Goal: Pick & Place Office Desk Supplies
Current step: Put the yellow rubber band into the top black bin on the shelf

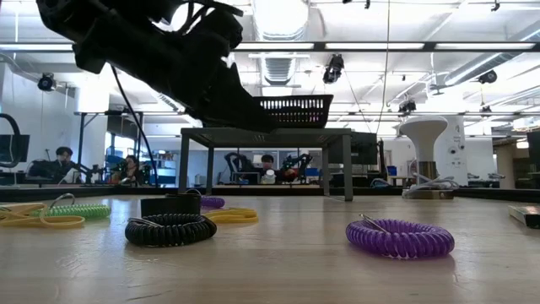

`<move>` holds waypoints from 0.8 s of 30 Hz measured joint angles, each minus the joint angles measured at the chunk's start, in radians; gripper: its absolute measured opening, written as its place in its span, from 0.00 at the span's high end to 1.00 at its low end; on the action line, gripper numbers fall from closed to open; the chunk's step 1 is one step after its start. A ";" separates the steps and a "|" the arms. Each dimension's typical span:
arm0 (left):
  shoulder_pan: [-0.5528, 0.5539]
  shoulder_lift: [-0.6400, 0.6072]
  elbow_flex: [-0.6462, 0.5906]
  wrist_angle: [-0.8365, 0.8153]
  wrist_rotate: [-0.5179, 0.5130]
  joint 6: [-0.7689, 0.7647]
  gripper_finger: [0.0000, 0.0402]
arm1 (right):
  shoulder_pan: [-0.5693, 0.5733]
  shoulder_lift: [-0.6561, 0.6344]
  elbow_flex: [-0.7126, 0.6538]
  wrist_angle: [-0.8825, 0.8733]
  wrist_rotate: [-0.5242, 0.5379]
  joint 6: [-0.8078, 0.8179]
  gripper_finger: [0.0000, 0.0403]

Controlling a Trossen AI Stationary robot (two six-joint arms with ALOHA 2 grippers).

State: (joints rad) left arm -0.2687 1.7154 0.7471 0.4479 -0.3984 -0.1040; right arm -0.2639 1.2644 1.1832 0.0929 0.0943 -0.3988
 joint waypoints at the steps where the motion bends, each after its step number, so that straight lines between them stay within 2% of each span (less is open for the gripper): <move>1: 0.000 -0.002 0.000 0.000 0.010 -0.001 0.56 | -0.021 0.023 0.033 -0.001 -0.006 -0.008 0.98; 7: -0.001 -0.025 -0.020 -0.016 0.045 -0.062 0.56 | -0.146 0.182 0.213 -0.016 -0.075 -0.064 0.98; 12: -0.005 -0.049 -0.057 -0.017 0.054 -0.137 0.56 | -0.239 0.310 0.318 -0.066 -0.142 -0.045 0.98; 18: -0.013 -0.062 -0.094 -0.021 0.053 -0.204 0.57 | -0.307 0.422 0.349 -0.146 -0.149 0.013 0.98; 24: -0.030 -0.062 -0.101 -0.022 0.052 -0.222 0.58 | -0.333 0.464 0.344 -0.281 -0.148 0.029 0.98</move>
State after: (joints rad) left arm -0.2988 1.6539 0.6456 0.4261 -0.3462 -0.3264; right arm -0.5972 1.7288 1.5276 -0.1886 -0.0540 -0.3701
